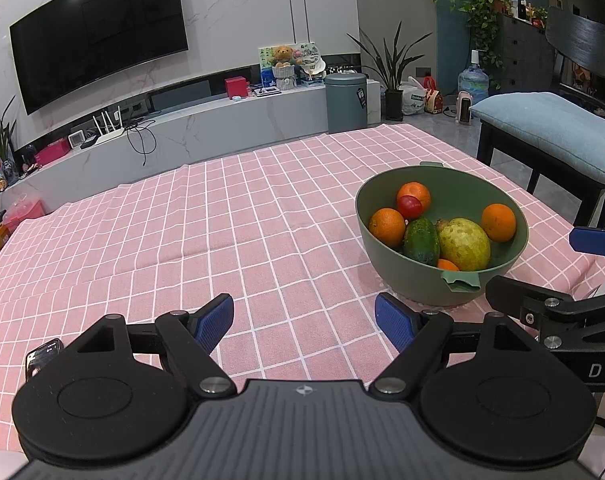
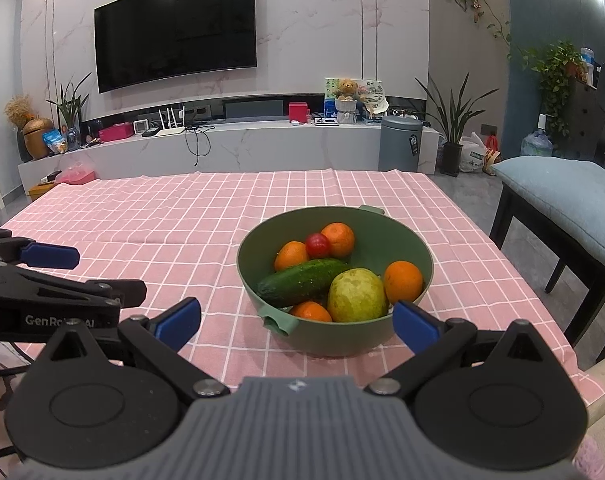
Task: Organize fruits
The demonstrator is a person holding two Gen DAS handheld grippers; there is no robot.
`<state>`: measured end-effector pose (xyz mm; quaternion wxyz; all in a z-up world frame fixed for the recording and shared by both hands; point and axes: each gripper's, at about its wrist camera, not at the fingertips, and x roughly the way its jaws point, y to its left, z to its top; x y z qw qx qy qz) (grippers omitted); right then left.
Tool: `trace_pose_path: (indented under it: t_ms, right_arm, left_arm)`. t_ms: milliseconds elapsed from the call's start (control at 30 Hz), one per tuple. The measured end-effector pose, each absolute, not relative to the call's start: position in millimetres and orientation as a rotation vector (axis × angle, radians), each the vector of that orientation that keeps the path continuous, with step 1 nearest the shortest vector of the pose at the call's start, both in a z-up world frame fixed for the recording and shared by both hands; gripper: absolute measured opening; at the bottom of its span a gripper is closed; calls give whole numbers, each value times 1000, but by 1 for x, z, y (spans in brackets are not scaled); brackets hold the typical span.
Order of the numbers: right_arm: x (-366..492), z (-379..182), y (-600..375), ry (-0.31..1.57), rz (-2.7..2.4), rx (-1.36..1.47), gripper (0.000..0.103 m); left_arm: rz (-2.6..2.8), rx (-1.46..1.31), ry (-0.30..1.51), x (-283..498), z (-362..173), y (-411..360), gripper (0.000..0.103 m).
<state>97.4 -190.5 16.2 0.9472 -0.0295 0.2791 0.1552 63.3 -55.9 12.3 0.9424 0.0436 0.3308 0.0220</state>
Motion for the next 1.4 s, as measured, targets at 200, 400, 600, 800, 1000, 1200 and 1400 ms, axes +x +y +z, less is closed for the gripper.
trace_pose_path:
  t_ms: [200,400,600,800,1000,1200,1400]
  right_arm:
    - [97,16,-190,568,316,-61,98]
    - [97,16,-191,568,316,-63,98]
    - [97,16,-191,568,316,-64,98]
    - [97,16,-190,568,317,-64,98]
    - [97,16,-191,568,316,-64,98]
    - [97,16,-190,567,316,-64,98]
    - [97,16,-190,567,317,-65,98]
  left_arm:
    - [45,88,674,63,12,-56,94]
    - [45,87,674,63,12,-55,94]
    - [45,87,675,63,13,-56,94]
    - [46,85,675,62,13,-57,94]
    - [47,84,678,61,13,-57,94]
    - [51,86,678,61,14,-58,94]
    - [46,91,680,63,13,-58,94]
